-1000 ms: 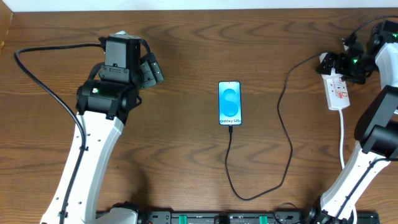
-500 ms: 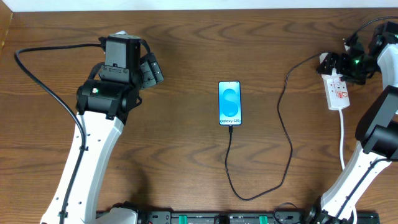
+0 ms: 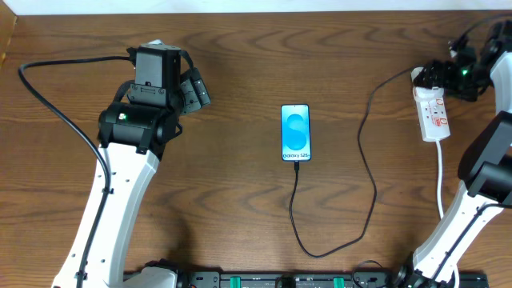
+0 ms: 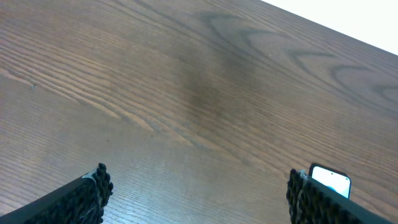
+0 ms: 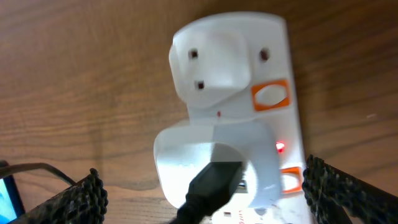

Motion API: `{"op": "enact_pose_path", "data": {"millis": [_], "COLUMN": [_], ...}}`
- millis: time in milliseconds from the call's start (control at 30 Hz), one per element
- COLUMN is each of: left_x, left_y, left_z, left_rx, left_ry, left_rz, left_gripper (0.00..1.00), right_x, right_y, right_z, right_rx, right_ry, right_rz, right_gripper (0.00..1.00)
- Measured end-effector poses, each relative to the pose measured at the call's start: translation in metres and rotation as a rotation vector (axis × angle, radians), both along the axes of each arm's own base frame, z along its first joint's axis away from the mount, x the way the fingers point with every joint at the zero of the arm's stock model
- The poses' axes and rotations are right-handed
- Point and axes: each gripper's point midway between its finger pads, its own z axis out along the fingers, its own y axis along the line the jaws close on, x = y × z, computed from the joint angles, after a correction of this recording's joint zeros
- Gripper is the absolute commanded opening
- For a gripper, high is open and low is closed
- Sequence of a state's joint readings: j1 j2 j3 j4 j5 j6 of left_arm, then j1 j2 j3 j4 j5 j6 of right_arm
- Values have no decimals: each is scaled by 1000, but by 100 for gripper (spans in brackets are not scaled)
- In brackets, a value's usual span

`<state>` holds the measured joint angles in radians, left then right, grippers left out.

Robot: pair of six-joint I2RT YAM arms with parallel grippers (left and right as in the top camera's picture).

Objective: Plug charger to phone and switch on socket

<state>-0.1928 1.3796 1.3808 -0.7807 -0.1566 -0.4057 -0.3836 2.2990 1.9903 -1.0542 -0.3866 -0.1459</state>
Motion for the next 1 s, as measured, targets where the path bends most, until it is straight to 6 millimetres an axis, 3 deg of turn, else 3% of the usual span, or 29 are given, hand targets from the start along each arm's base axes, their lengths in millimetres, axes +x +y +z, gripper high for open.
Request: {"op": "enact_pose_path", "data": {"millis": [267,533,700,833,1000], "left_x": [0,0,0,0,0], "left_y": [0,0,0,0,0], "left_z": [0,0,0,0,0], "left_rx": [0,0,0,0,0], "left_ry": [0,0,0,0,0], "left_rz": [0,0,0,0,0], "left_gripper": [92,92,92,92,92], "right_x": [-5,-35,-64,-81,-85], "right_y": [-8,-7,-1,5,5], "right_z": [38,121,158,174,181], "right_rx": [-45,-143,-168,-160,-157], "right_ry": [-33,-90,-77,-63,-70], "right_rz": [-20,-68,-140,-194,-223], "right_gripper": [99,99,99,99,99]}}
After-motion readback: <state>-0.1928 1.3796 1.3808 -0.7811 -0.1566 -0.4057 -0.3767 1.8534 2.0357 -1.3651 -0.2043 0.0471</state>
